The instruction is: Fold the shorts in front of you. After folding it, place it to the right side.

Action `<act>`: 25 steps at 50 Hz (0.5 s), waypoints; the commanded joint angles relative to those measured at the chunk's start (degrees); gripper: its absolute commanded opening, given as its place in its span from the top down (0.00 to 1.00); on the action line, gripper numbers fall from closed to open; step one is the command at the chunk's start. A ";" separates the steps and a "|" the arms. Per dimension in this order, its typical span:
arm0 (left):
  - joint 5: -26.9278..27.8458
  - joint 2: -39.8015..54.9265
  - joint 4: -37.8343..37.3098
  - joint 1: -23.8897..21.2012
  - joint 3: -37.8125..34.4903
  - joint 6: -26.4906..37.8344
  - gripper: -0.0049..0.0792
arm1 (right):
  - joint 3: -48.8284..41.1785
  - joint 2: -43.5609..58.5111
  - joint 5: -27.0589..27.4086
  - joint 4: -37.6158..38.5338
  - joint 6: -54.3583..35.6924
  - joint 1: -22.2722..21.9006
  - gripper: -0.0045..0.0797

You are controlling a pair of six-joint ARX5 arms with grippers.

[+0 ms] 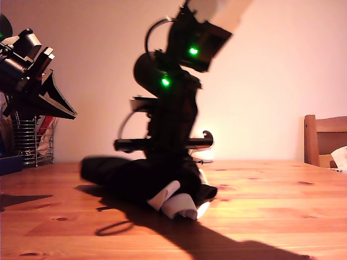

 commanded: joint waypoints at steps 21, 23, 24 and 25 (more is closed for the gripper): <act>0.33 0.74 0.48 -0.11 0.37 0.96 0.96 | -12.04 -4.42 9.49 -8.28 0.98 -6.12 0.96; 0.33 0.74 0.46 -0.11 0.37 0.96 0.96 | -13.70 -5.38 10.12 -8.31 0.96 -7.02 0.96; 0.33 0.74 0.46 -0.11 0.37 0.96 0.96 | -14.69 -5.97 10.47 -8.31 0.96 -7.43 0.96; 0.33 0.74 0.46 -0.11 0.37 0.96 0.96 | -15.67 -6.62 10.88 -8.26 0.98 -7.93 0.96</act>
